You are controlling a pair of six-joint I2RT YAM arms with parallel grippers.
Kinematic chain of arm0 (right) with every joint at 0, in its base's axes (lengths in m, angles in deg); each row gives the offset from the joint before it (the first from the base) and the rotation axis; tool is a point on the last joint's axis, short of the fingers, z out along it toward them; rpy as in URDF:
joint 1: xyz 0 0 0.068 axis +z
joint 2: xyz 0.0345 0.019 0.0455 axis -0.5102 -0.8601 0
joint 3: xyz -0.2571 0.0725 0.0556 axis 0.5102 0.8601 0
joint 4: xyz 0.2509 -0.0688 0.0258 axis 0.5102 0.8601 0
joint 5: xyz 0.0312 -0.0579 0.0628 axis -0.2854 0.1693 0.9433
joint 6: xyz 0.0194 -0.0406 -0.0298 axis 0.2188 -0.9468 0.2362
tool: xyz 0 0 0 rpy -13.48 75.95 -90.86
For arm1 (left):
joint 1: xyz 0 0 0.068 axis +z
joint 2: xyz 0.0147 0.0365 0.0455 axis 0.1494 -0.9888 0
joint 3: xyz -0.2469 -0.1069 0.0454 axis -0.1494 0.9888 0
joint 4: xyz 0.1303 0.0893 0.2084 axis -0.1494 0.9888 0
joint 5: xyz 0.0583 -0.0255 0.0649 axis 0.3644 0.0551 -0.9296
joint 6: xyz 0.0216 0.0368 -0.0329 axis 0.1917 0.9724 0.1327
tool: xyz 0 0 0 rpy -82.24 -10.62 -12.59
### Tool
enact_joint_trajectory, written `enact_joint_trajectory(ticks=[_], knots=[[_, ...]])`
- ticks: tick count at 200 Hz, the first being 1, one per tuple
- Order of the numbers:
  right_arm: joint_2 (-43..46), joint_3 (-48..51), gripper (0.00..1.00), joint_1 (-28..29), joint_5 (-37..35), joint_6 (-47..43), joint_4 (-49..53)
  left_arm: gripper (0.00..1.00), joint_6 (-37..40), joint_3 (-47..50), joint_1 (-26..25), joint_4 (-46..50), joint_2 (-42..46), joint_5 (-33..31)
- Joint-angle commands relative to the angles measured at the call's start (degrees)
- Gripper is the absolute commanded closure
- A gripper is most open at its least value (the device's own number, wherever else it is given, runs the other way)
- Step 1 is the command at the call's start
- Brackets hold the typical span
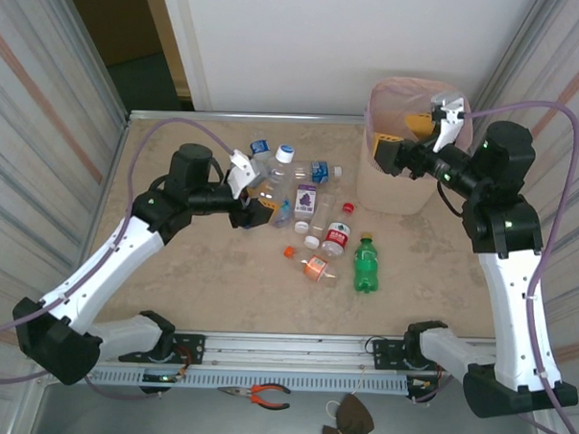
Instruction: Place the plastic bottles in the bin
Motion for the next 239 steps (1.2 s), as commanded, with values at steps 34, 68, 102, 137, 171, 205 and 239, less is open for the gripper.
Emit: enact_joint_trajectory(ticks=[34, 68, 102, 137, 171, 205, 239], knots=[[4.7, 4.7, 0.1, 6.3, 11.8, 1.6, -16.7, 0.46, -13.5, 1.3, 0.1, -21.9, 2.4, 11.9], [4.1, 5.1, 0.08, 12.2, 13.7, 0.3, -18.3, 0.46, -18.6, 0.5, -1.0, -31.4, 1.3, 14.6], [3.2, 4.8, 0.07, 18.0, 11.6, -0.2, -19.2, 0.46, -16.8, -2.5, -4.3, -31.6, 0.6, 14.6], [1.0, 4.0, 0.04, 22.8, 10.3, -0.9, -19.5, 0.46, -15.1, -5.2, -7.5, -30.5, -0.2, 14.2], [-0.9, 3.2, 0.01, 25.8, 9.0, -1.9, -18.5, 0.46, -13.5, -5.9, -9.7, -30.5, -0.3, 12.5], [-2.2, 3.3, 0.02, 27.5, 6.7, -2.6, -17.7, 0.46, -13.0, -7.0, -10.9, -31.1, -1.4, 12.0], [-3.0, 3.3, 0.05, 28.3, 8.1, -3.8, -16.3, 0.47, -12.0, -8.0, -11.9, -29.2, -2.0, 10.8]])
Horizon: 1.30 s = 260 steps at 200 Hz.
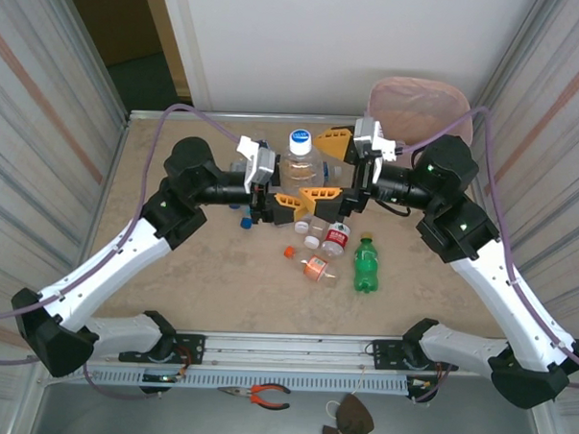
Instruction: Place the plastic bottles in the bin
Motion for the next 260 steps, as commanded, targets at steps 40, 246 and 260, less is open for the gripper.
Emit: enact_joint_trajectory(ticks=[40, 246, 260], knots=[[-0.8, -1.0, 0.13, 1.5, 0.6, -3.5, 3.2, 0.47, 1.7, -3.0, -1.4, -0.5, -0.5, -2.1], [0.8, -1.4, 0.44, 2.1, -5.6, -5.0, 5.4, 0.23, 2.6, -2.6, -1.4, 0.6, 0.6, -5.7], [0.7, -2.2, 0.45, 1.7, -6.7, -5.5, 6.6, 0.21, 2.9, -2.5, -1.4, 1.7, 1.0, -5.9]])
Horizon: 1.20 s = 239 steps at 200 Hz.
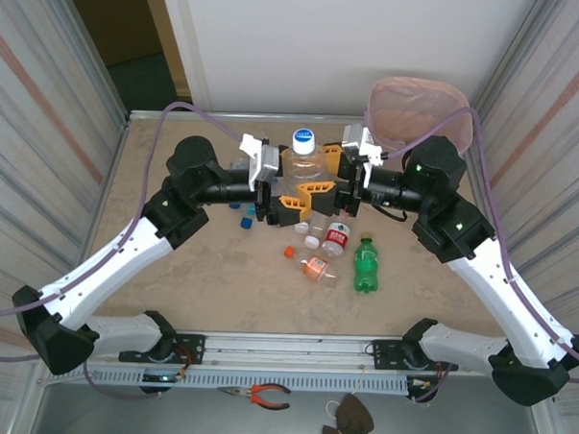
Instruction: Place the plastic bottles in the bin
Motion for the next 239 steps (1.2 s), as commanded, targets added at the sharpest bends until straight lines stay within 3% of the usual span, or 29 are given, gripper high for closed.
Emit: enact_joint_trajectory(ticks=[1, 77, 146, 179, 212, 239], knots=[[1.2, -2.2, 0.45, -0.2, -3.3, -1.8, 1.6, 0.21, 1.3, -1.2, -0.1, 1.0, 1.6, -1.2], [-0.3, -6.5, 0.46, -8.3, -9.0, -1.9, 3.2, 0.19, 2.2, 3.1, -0.1, 4.5, 6.4, -4.8], [-9.5, -14.8, 0.5, -25.4, -15.0, 3.0, 7.8, 0.19, 2.1, 6.0, -0.1, 5.9, 10.1, -7.4], [-16.1, -17.6, 0.52, -33.3, -18.4, 10.8, 8.4, 0.19, 1.9, 6.8, -0.1, 6.4, 11.4, -8.5], [-22.3, -18.1, 0.58, -37.9, -24.2, 25.9, 7.4, 0.2, 1.5, 7.6, -0.1, 5.8, 12.0, -9.1], [-26.6, -17.2, 0.67, -40.3, -22.5, 38.4, 4.7, 0.2, 1.1, 7.6, -0.1, 5.7, 12.0, -9.2]])
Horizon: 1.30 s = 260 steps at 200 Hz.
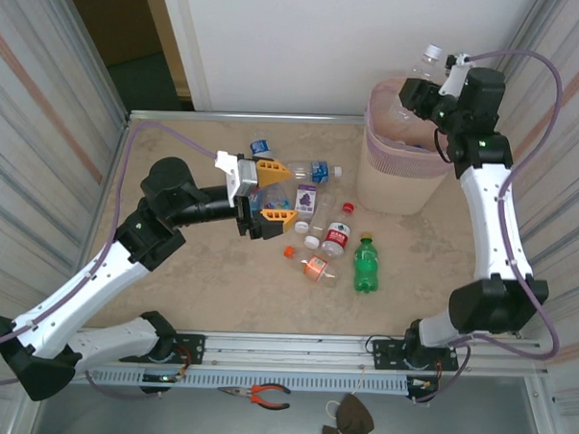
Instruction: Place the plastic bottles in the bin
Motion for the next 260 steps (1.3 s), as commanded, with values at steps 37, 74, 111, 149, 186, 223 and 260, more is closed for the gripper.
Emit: enact_joint_trajectory(ticks=[37, 74, 111, 149, 186, 223, 260], knots=[[-5.7, 1.7, 0.69, -1.3, -7.1, 31.0, -7.0, 0.2, 0.0, 1.3, -0.3, 0.6, 2.4, -1.5], [-14.0, -8.2, 0.69, 0.1, -15.3, 44.9, 7.9, 0.2, 0.6, 2.1, -0.2, 1.6, 3.9, -2.8], [-19.4, -15.1, 0.68, 2.5, -21.0, 53.6, 15.0, 0.2, 0.9, 2.4, -0.2, 2.2, 4.5, -3.3], [-24.2, -18.9, 0.67, 3.4, -22.6, 62.2, 20.1, 0.2, 1.7, 2.8, -0.2, 3.1, 5.4, -4.5], [-28.1, -19.5, 0.66, 3.2, -20.6, 67.6, 19.9, 0.2, 2.3, 2.7, -0.2, 4.0, 5.5, -4.8], [-31.4, -20.1, 0.64, 3.0, -19.8, 70.5, 19.8, 0.2, 3.3, 2.5, -0.2, 5.5, 6.0, -6.0], [-34.7, -18.7, 0.62, 2.6, -19.0, 73.7, 20.2, 0.2, 3.5, 2.7, -0.2, 5.9, 6.6, -6.5]])
